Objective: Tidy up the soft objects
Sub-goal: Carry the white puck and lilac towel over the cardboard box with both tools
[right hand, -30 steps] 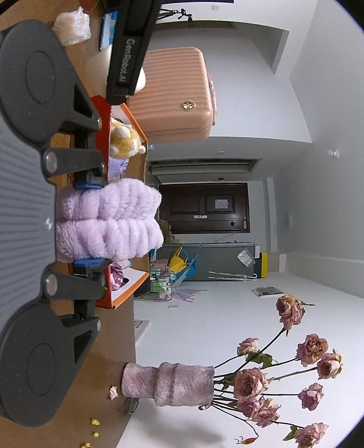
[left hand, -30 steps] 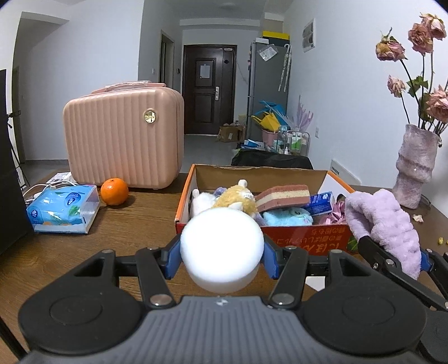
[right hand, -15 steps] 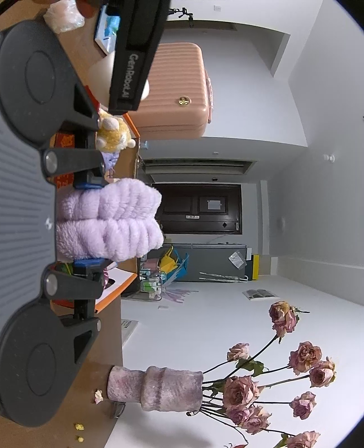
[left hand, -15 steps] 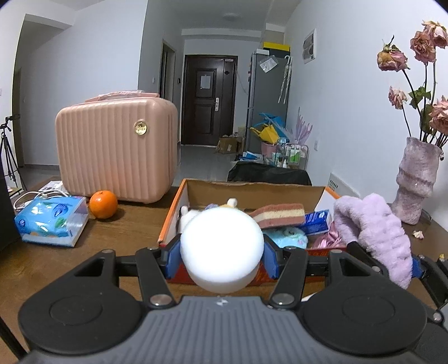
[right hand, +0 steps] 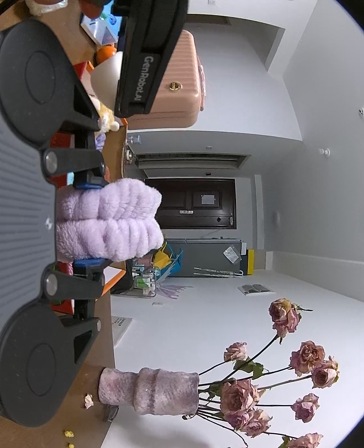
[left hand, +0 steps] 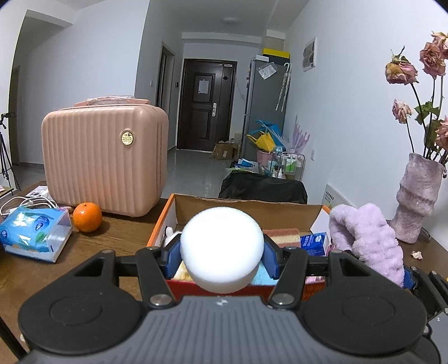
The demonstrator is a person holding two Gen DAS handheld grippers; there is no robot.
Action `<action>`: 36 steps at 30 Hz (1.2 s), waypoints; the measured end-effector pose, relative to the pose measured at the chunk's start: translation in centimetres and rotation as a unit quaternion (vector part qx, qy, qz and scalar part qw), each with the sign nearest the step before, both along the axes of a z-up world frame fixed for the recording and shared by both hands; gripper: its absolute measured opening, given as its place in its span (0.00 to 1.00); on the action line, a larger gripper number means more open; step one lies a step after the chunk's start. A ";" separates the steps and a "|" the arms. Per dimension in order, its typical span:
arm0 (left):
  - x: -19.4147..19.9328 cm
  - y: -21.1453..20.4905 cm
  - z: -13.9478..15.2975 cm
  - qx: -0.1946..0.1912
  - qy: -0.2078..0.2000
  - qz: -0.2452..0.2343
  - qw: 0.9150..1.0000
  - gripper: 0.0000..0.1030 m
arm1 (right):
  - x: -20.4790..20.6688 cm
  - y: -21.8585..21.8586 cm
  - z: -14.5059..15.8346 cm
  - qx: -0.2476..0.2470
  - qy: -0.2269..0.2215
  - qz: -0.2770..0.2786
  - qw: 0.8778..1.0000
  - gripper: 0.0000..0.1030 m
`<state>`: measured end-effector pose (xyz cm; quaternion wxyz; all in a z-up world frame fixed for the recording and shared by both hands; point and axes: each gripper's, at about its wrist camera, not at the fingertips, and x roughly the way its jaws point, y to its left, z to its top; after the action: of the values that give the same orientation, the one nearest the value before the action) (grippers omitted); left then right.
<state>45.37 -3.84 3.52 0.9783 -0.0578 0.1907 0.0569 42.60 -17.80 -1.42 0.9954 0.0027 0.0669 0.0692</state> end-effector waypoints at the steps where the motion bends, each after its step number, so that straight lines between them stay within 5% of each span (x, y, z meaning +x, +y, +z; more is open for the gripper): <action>1: 0.2 0.0 0.0 0.000 -0.001 0.001 1.000 0.56 | 0.3 0.0 0.0 0.000 0.000 0.000 1.000 0.40; 36: 10.8 1.2 -0.4 0.000 0.010 0.016 1.000 0.56 | 10.6 0.6 -0.6 -0.012 0.003 -0.020 1.000 0.40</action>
<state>56.14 -2.69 3.08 0.9754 -0.0599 0.1994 0.0729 53.22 -17.18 -2.00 0.9963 -0.0076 0.0702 0.0485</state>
